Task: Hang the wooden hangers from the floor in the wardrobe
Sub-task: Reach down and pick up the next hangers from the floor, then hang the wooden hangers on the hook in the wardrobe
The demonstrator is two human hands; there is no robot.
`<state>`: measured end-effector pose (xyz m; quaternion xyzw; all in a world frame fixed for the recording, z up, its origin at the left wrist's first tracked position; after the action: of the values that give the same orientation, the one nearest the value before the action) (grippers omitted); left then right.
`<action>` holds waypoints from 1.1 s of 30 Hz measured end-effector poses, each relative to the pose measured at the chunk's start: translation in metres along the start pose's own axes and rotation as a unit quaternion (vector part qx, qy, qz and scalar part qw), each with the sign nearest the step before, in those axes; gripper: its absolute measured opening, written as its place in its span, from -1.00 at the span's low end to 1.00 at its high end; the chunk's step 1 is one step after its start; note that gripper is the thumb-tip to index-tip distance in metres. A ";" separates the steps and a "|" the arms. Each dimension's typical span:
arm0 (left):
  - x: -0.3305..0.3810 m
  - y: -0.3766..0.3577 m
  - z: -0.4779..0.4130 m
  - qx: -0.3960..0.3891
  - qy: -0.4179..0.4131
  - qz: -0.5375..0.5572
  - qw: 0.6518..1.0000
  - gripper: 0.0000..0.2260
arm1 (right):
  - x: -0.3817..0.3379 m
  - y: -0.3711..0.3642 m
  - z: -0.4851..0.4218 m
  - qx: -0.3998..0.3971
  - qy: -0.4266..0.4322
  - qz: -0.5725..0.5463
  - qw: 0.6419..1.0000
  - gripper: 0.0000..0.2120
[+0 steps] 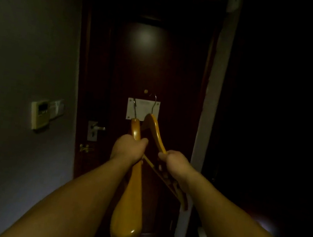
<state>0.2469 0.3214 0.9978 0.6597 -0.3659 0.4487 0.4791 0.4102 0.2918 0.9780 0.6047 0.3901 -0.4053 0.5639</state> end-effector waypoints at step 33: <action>0.224 -0.236 0.517 -0.232 -0.132 0.173 0.948 -0.72 | 0.065 0.416 0.547 0.403 -0.092 0.177 0.893 -0.60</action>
<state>0.6613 -0.1222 1.0660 0.5097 -0.6289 0.3363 0.4813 0.7927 -0.2783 1.0505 0.7989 0.0259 -0.4751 0.3679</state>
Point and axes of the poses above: each hand's wrist, its own z-axis away from the middle knuckle, its own y-axis out of the back of the hand, x = y × z, the point moved 8 cm from there along -z, towards the middle knuckle, and after that the axes turned 2 degrees about y, right-handed, at the moved point
